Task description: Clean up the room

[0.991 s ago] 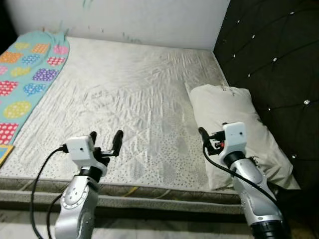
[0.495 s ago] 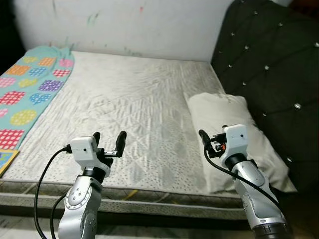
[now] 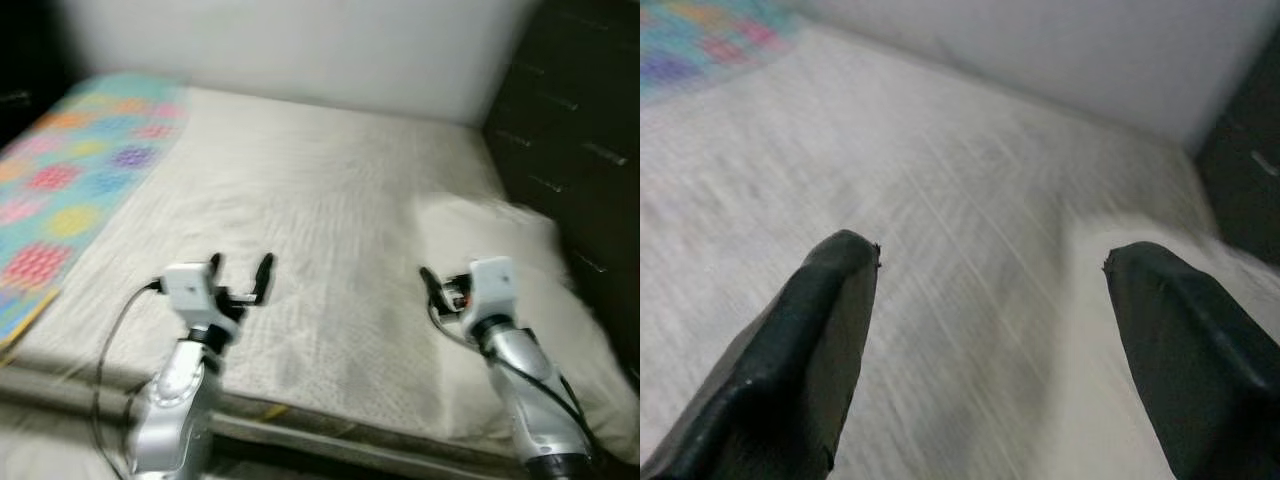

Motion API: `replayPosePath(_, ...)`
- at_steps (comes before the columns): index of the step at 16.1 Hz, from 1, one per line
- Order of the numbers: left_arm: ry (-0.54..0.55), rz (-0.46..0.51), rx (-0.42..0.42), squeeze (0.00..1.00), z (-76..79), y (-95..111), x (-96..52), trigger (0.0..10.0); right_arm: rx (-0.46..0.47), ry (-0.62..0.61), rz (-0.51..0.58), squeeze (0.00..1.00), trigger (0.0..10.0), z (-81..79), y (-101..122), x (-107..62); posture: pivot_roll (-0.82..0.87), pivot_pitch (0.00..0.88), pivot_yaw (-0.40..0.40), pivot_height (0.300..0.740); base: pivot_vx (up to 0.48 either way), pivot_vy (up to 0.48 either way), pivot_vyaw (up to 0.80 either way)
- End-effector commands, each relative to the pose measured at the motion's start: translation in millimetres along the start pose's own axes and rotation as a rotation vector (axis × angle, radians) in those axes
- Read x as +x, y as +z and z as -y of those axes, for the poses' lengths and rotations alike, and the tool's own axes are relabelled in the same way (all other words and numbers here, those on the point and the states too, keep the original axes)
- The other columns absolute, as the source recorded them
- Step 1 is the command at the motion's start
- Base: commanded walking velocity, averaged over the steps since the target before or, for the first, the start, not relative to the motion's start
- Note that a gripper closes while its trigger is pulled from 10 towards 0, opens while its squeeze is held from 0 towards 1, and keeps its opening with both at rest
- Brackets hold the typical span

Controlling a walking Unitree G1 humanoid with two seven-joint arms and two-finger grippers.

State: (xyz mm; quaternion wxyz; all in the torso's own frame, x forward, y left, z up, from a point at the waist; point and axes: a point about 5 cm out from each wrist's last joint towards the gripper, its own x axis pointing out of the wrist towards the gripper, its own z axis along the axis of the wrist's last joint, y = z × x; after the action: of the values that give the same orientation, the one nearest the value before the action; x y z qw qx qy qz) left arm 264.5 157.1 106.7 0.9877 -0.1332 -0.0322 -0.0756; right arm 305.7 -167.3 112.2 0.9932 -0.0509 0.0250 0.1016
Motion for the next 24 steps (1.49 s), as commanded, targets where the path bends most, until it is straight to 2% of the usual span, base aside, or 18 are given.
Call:
replayPosePath(1,0.032,-0.024,-0.003,0.0,-3.8,-4.1,0.4,10.0,-0.016,0.009,-0.004,0.0,10.0,-0.5,-2.0,-3.9,-0.12,0.0,-0.062,0.74,0.0,0.0,0.0)
replayPosePath(3,0.065,-0.029,-0.003,0.0,-6.7,-4.8,0.5,10.0,-0.028,0.013,-0.036,0.0,10.0,-1.0,-7.0,-3.7,-0.12,0.0,-0.062,0.74,0.0,0.0,0.0)
replayPosePath(6,0.052,-0.028,-0.006,0.0,-5.8,-5.0,1.8,10.0,-0.065,0.035,-0.04,0.0,10.0,-7.0,-8.3,-3.9,-0.12,0.0,-0.063,0.74,0.0,0.144,0.0)
replayPosePath(9,0.05,-0.027,-0.01,0.0,-4.6,-5.5,2.5,10.0,-0.018,0.084,-0.036,0.0,10.0,-9.9,-7.1,-4.2,-0.12,0.0,-0.063,0.74,0.0,0.48,0.0)
replayPosePath(12,0.047,-0.022,-0.016,0.0,-3.4,-5.4,3.0,10.0,-0.077,0.085,-0.05,0.0,10.0,-9.8,-8.3,-3.0,-0.12,0.0,-0.068,0.74,0.0,0.48,0.0)
replayPosePath(14,0.047,-0.019,-0.019,0.0,-2.7,-5.1,3.3,10.0,-0.17,0.057,-0.024,0.0,10.0,-10.5,-5.7,-0.7,-0.12,0.0,-0.069,0.74,0.0,0.48,0.0)
replayPosePath(16,0.05,-0.016,-0.021,0.0,-2.8,-4.5,3.3,10.0,-0.112,0.072,-0.039,0.0,10.0,-12.6,-7.1,0.4,-0.12,0.0,-0.07,0.74,0.0,0.48,0.0)
replayPosePath(17,0.052,-0.017,-0.021,0.0,-3.0,-4.6,3.2,10.0,-0.159,0.073,-0.023,0.0,10.0,-11.0,-3.3,1.8,-0.12,0.0,-0.07,0.74,0.0,0.48,0.0)
replayPosePath(19,0.052,-0.018,-0.022,0.0,-3.2,-4.7,3.6,10.0,-0.15,0.066,-0.047,0.0,10.0,-9.2,-3.2,2.8,-0.12,0.0,-0.07,0.74,0.0,0.48,0.0)
replayPosePath(24,0.062,-0.008,-0.024,0.0,-4.2,-3.6,4.5,10.0,-0.093,0.041,-0.025,0.0,10.0,-6.2,-0.6,3.0,-0.12,0.0,-0.071,0.74,0.0,0.0,-0.1)
